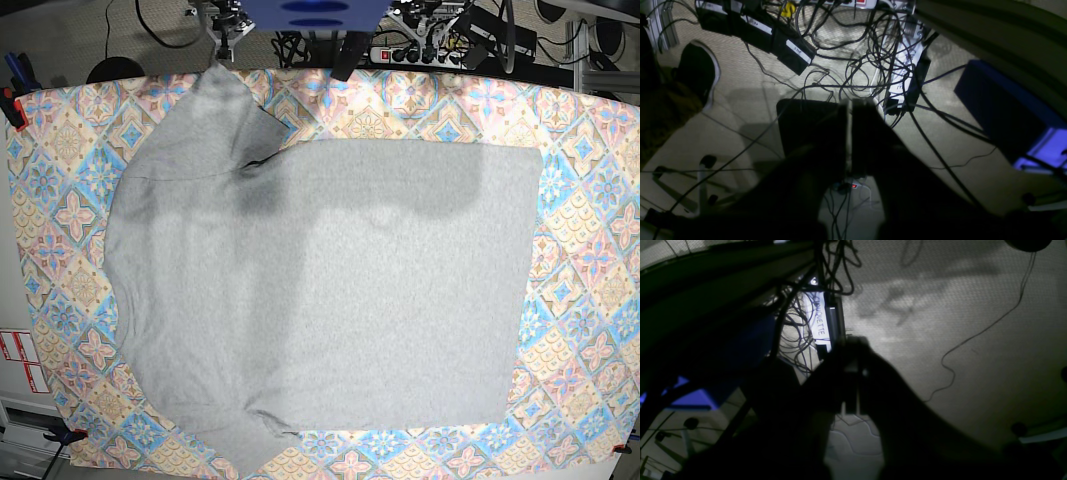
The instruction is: Fold the T-shirt properly
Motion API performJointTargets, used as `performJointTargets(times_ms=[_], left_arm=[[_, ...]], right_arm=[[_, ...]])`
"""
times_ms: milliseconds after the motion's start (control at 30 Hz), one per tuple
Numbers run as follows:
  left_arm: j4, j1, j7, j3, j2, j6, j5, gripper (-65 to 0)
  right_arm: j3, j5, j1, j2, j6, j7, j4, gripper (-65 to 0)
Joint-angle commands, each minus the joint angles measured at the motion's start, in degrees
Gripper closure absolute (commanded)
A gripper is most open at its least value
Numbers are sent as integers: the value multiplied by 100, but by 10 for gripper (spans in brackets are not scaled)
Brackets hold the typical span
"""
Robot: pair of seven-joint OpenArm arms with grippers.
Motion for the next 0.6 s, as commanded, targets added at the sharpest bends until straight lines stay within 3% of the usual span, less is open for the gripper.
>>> performJointTargets(times_ms=[0,567], left_arm=[[0,64,5,10,-7,19,-10,0],[0,81,5,10,-15,19,-10,0]], right_arm=[[1,-1,-30,-6,-12,28,-10,0],[10,-1,-30,-6,-12,28,8,0]])
